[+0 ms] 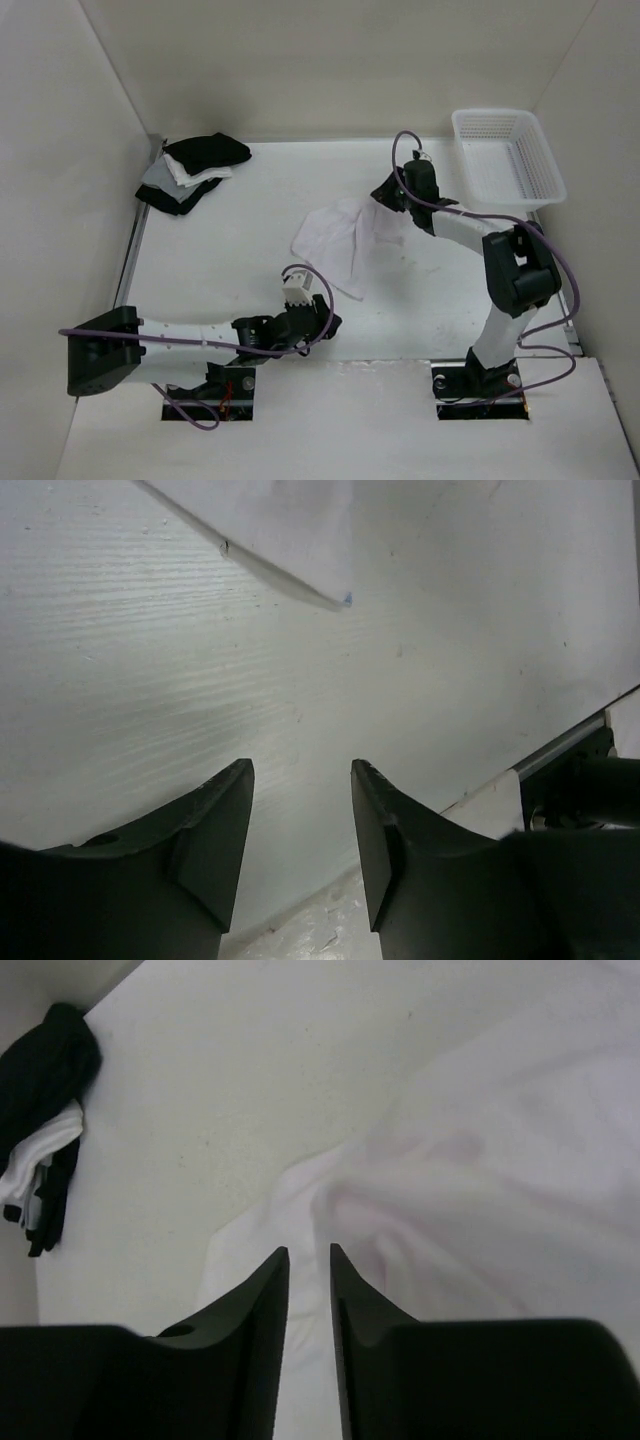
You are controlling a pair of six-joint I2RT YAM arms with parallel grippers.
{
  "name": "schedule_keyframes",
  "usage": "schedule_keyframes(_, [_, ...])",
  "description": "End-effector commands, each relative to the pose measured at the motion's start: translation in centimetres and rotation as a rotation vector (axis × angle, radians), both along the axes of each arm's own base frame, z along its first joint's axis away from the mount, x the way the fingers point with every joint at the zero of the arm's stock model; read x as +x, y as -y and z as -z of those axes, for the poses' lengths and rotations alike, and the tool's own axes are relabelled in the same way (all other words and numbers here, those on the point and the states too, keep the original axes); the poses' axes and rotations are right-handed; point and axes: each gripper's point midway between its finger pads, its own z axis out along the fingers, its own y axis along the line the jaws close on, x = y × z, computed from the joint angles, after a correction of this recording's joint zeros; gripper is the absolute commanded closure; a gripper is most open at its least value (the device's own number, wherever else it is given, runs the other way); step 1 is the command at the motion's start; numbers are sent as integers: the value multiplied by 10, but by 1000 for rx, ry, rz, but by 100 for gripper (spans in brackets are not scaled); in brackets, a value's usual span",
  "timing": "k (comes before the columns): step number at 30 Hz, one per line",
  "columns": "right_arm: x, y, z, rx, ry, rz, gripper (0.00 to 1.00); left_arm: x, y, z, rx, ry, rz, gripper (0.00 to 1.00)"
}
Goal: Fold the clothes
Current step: Flatten the tank top out
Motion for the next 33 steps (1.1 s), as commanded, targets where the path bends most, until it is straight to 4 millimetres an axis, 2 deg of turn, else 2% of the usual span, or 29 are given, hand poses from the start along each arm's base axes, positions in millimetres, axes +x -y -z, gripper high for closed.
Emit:
schedule_keyframes(1, [-28,3,-26,-64,105,-2,62,34,2,-42,-170,77,-97,57])
schedule_keyframes(3, [-63,7,-19,-112,117,6,57,69,-23,-59,-161,149,-202,57])
schedule_keyframes(5, [-97,6,-8,-135,111,-6,58,102,-51,-73,-146,209,-321,57])
schedule_keyframes(6, [-116,2,-1,-135,99,-23,70,114,-62,-76,-139,223,-364,56])
schedule_keyframes(7, [-139,-4,10,-130,69,-49,84,137,-87,-82,-138,240,-460,55])
schedule_keyframes(9, [-169,-8,29,-120,12,-73,92,159,-111,-79,-125,225,-535,54])
schedule_keyframes(11, [-188,-9,45,-114,-35,-85,90,174,-121,-73,-120,200,-560,53])
schedule_keyframes(13, [-202,-8,59,-108,-73,-89,80,188,-124,-62,-116,158,-551,50])
schedule_keyframes(15, [-210,-9,69,-110,-102,-104,64,197,-119,-54,-125,122,-524,50])
schedule_keyframes(17, [-220,-19,71,-99,-115,-148,55,206,-110,-42,-134,81,-486,49])
schedule_keyframes(22, [-228,-28,71,-70,-141,-177,51,211,-91,-22,-113,34,-428,49])
schedule_keyframes(27, [-230,-36,82,-66,-189,-199,59,217,-84,-6,-84,8,-415,51])
schedule_keyframes(29, [-228,-41,85,-59,-201,-206,68,220,-80,-3,-83,4,-408,55])
schedule_keyframes(31, [-226,-47,86,-44,-203,-221,76,223,-75,-2,-85,3,-397,64])
schedule_keyframes(32, [-226,-52,84,-26,-201,-232,84,225,-73,-4,-90,5,-390,75])
schedule_keyframes(33, [-226,-53,83,-18,-196,-238,88,226,-73,-5,-93,6,-388,78])
